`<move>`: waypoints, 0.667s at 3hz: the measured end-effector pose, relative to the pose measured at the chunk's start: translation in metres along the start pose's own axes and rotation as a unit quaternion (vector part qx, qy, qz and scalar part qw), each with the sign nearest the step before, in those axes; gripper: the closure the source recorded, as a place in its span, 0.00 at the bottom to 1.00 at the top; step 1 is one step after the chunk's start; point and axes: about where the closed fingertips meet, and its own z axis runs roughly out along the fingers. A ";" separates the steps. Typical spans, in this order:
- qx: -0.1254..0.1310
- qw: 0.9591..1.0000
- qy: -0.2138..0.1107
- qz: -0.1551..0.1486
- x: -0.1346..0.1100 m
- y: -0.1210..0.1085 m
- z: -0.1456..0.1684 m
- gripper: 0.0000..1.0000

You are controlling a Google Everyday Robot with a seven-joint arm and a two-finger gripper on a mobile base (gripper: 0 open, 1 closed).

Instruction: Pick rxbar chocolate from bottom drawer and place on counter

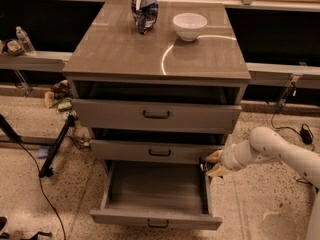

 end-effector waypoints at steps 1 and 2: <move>0.013 1.000 -0.023 -0.002 -0.034 -0.013 -0.055 1.00; 0.037 0.998 -0.011 -0.040 -0.069 -0.035 -0.110 1.00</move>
Offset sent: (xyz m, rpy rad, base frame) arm 0.0386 -0.0267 0.2134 -0.0686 -0.2171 0.0645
